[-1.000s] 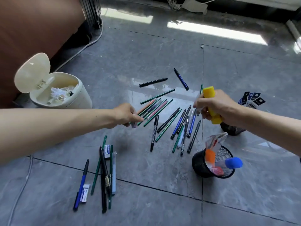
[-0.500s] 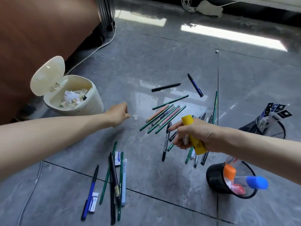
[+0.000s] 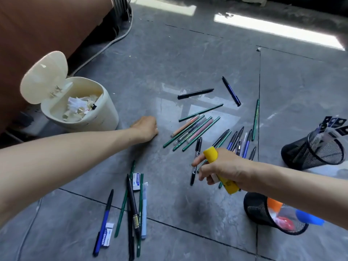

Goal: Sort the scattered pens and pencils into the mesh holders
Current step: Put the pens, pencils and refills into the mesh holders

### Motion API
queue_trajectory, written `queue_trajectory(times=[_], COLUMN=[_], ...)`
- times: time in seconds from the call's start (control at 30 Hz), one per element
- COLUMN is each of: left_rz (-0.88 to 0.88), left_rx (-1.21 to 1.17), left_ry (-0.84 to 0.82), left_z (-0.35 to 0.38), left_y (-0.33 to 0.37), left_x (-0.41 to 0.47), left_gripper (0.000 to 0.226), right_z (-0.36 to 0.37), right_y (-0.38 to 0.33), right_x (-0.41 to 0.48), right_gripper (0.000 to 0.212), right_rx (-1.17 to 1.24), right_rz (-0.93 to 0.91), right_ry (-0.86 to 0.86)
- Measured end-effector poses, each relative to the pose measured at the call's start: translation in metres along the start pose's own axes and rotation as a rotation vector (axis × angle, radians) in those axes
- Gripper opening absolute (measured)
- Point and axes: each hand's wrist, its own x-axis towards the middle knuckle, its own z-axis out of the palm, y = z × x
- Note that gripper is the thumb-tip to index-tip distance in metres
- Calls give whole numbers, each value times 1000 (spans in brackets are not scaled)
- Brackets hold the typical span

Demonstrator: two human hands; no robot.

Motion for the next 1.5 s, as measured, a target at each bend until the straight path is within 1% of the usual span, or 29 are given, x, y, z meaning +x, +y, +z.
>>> queue_trajectory(times=[0.07, 0.1, 0.17, 0.27, 0.33, 0.37, 0.4, 0.5, 0.6, 0.67, 0.73, 0.83, 0.87, 0.97, 1.03, 1.07, 1.13, 1.23, 1.3, 1.33, 1.4, 1.5], left_rz=[23, 36, 53, -26, -92, -124, -157, -220, -247, -209, -163, -145, -135, -35, 60, 100, 139, 167, 181, 176, 157, 122], left_rx=[-22, -19, 1, -21, 6, 36, 65, 139, 142, 111, 120, 90, 63, -6, 11, 22, 38, 148, 219, 228, 228, 213], left_ry=[43, 92, 265, 527, 630, 655, 662, 615, 628, 672, 679, 691, 707, 759, 764, 737, 597, 237, -12, -110, -224, -279], left_z=[-10, -18, -43, -87, -110, -118, -124, -130, -124, -120, -116, -112, -111, -103, -88, -77, -51, -12, 9, 18, 32, 44], left_y=[1, 1, -2, -24, -44, -53, -61, -77, -88, -94, -98, -103, -104, -107, -108, -108, -107, -111, -116, -118, -121, -122], left_x=[-13, -22, -41, -75, -91, -97, -102, -106, -104, -105, -106, -107, -108, -115, -126, -132, -148, -171, -186, -193, -203, -212], left_gripper=[13, 14, 14, 12, 14, 16, 16, 14, 20, 19, 18, 30, 29, 14, 16, 16, 15, 15, 21, 26, 34, 43], right_z=[4, 8, 20, 50, 74, 86, 98, 121, 125, 121, 118, 119, 122, 135, 144, 147, 152, 152, 151, 150, 151, 156], right_y=[-5, -10, -22, -36, -42, -43, -43, -36, -26, -23, -20, -18, -18, -18, -16, -15, -15, -22, -25, -26, -26, -23], right_x=[5, 8, 12, 20, 27, 31, 36, 48, 56, 61, 65, 71, 74, 81, 86, 89, 95, 99, 100, 99, 97, 92], right_gripper=[12, 7, 3, 9, 4, 2, 2, 5, 19, 19, 19, 22, 22, 25, 32, 38, 47, 49, 51, 50, 47, 30], right_rx=[12, 32, 45, -22, -105, -159, -212, -357, -451, -487, -539, -657, -697, -793, -855, -881, -916, -962, -981, -987, -996, -974], right_rz=[18, 22, 16, 32, 42, 40, 30, -17, -40, -87, -145, -207, -224, -307, -361, -380, -398, -401, -398, -394, -400, -450], right_ry=[37, 29, -6, -87, -125, -133, -135, -118, -58, -9, 47, 103, 115, 129, 142, 144, 131, 123, 124, 112, 83, 59])
